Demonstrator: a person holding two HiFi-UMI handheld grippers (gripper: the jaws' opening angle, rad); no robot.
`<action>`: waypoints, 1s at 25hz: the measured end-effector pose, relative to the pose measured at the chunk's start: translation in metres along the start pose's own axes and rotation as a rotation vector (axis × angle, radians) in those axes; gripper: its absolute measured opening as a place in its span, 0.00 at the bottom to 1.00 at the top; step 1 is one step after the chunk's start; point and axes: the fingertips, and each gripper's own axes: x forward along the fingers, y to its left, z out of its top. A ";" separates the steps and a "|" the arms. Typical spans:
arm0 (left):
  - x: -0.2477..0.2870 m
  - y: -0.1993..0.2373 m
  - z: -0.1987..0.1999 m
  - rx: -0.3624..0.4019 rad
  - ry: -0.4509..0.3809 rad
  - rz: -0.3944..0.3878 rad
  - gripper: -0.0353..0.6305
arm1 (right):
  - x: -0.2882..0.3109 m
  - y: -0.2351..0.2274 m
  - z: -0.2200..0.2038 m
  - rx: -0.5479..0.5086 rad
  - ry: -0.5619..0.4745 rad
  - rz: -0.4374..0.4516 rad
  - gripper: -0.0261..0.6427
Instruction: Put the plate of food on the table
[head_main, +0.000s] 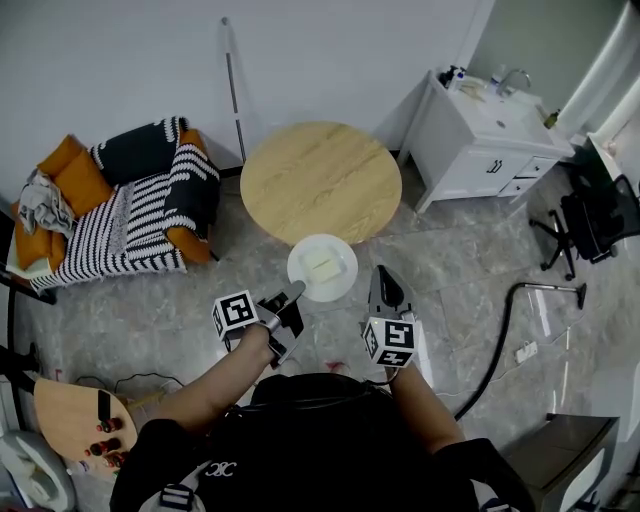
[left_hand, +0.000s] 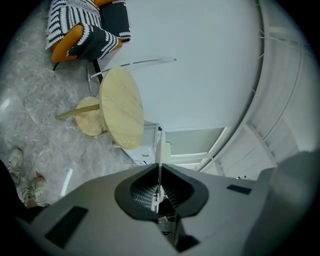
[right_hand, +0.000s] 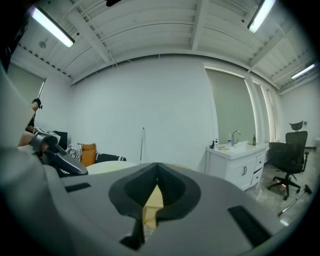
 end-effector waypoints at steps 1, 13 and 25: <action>0.000 -0.001 0.002 0.002 0.001 -0.002 0.09 | 0.001 -0.001 0.001 -0.004 -0.008 -0.006 0.05; -0.005 -0.010 0.014 0.020 -0.003 -0.020 0.09 | 0.005 0.005 0.013 -0.030 -0.036 -0.017 0.05; -0.021 0.005 0.036 0.014 0.059 -0.017 0.09 | 0.016 0.028 0.019 -0.015 -0.039 -0.076 0.05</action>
